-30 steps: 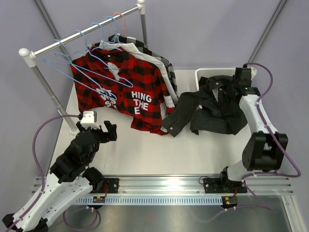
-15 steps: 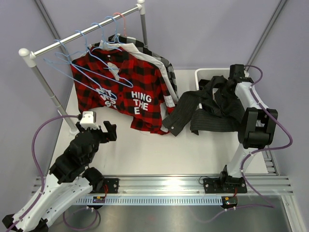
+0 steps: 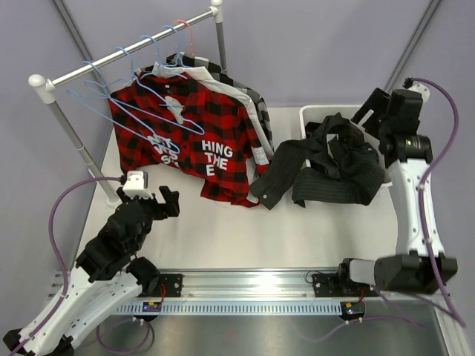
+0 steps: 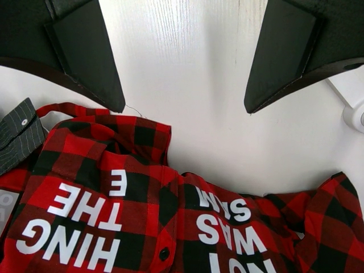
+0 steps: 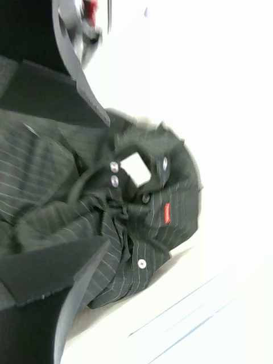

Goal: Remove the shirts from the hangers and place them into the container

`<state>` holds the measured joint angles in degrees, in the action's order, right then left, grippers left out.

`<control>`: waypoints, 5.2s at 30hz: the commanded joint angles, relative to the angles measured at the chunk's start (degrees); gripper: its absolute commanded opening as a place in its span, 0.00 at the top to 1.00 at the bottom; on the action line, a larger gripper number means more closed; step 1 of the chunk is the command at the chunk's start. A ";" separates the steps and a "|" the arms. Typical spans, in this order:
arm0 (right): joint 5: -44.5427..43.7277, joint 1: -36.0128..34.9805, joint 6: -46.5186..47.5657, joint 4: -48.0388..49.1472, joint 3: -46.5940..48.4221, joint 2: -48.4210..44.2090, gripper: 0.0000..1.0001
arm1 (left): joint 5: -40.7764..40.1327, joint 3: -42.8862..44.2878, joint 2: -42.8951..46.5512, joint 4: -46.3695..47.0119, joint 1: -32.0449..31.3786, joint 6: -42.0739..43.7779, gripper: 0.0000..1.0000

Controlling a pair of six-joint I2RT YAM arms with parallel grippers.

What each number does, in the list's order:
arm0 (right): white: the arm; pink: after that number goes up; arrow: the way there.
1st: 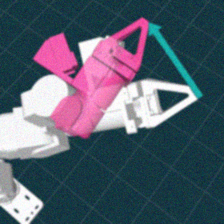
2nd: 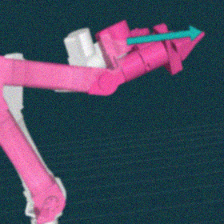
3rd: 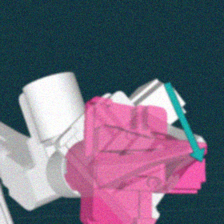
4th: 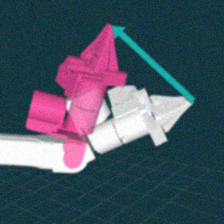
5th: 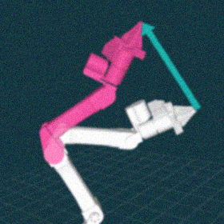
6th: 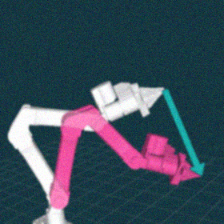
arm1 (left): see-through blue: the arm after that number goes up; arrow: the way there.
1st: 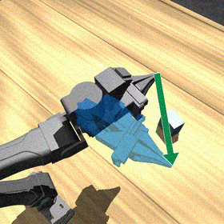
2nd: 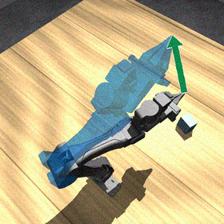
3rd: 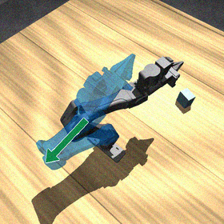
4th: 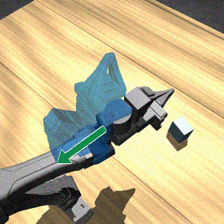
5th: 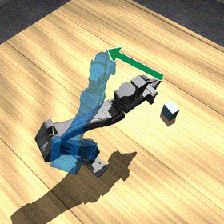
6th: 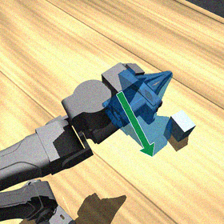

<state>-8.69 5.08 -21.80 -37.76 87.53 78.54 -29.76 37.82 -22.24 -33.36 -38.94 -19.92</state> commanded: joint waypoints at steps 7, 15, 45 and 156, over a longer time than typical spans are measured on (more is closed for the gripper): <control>4.81 -0.07 -6.14 3.91 -23.85 -28.49 0.03 | 0.40 -0.12 -0.35 2.16 0.18 0.24 0.07; 8.42 -0.07 -13.61 1.90 -39.17 -46.71 0.03 | -0.21 -0.29 0.18 2.16 0.18 0.24 0.07; 10.01 -0.07 -25.22 12.44 -60.28 -53.85 0.27 | -0.65 -0.47 -0.61 2.16 0.18 0.15 0.07; -0.18 -10.64 -2.90 5.25 -14.16 -10.35 1.00 | -0.30 -0.73 0.80 2.16 0.18 1.38 0.07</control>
<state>-1.19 -8.71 -28.12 -29.69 64.64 67.35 -29.76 37.21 -21.71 -33.36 -38.94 -19.27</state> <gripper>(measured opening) 0.019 0.923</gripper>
